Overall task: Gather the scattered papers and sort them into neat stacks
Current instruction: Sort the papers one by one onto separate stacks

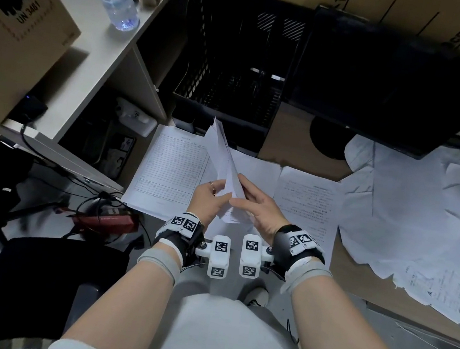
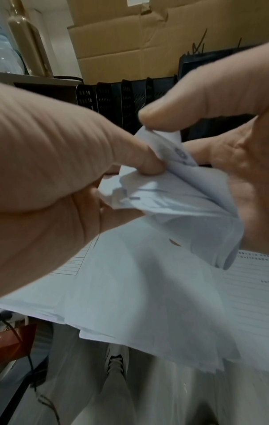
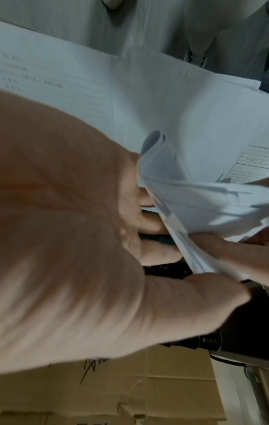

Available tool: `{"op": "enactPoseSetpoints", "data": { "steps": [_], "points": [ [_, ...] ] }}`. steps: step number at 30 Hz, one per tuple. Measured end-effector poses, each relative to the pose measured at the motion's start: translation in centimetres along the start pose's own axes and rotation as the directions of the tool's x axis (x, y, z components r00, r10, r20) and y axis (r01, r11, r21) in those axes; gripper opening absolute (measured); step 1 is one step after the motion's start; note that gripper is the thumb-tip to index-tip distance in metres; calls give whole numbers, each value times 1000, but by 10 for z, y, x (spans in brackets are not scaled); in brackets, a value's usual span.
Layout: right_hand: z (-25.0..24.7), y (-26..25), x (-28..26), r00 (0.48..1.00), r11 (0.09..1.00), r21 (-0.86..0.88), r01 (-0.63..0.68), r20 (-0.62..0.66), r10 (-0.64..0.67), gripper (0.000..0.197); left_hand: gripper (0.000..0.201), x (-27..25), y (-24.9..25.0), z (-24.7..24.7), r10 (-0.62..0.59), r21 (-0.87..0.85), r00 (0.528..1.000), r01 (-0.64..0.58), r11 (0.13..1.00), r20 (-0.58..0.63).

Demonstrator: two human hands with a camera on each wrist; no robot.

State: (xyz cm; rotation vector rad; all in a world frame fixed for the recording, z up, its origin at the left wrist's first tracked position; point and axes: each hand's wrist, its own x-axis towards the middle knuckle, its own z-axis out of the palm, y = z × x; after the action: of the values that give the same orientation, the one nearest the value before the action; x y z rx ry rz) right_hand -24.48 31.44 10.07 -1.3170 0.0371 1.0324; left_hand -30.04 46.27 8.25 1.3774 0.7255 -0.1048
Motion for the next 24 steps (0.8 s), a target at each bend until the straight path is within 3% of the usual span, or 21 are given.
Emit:
{"op": "enactPoseSetpoints", "data": {
  "steps": [4,8,11,13,15,18,20,22,24],
  "points": [
    [2,1,6,984,997,47,-56,-164,63,28,40,1,-2,-1,-17,33,999,18,999,-27],
    [2,5,11,977,999,-42,2,-214,-11,49,30,0,3,1,-13,46,999,15,999,-53],
    [2,8,13,971,980,-188,67,-213,-108,55,16,-1,8,3,-65,-77,997,63,995,-32],
    [-1,8,15,966,964,-261,58,-228,-120,59,26,-2,8,3,-110,-120,993,105,987,-43],
    [-2,5,14,971,970,-235,65,-211,-116,54,36,-1,6,4,-58,-35,996,56,998,-62],
    [-1,6,15,964,983,-185,20,-257,-68,26,11,2,3,2,51,70,988,-41,997,-149],
    [-7,11,19,897,980,-194,-52,-439,-39,12,10,3,3,-6,51,74,980,-37,997,-194],
    [-17,18,22,799,980,-152,-132,-601,14,13,10,5,2,-16,48,78,972,-31,996,-232],
    [-25,25,25,735,973,-83,-218,-670,107,19,10,5,-1,-27,35,78,956,-13,997,-290]
  ]
}}
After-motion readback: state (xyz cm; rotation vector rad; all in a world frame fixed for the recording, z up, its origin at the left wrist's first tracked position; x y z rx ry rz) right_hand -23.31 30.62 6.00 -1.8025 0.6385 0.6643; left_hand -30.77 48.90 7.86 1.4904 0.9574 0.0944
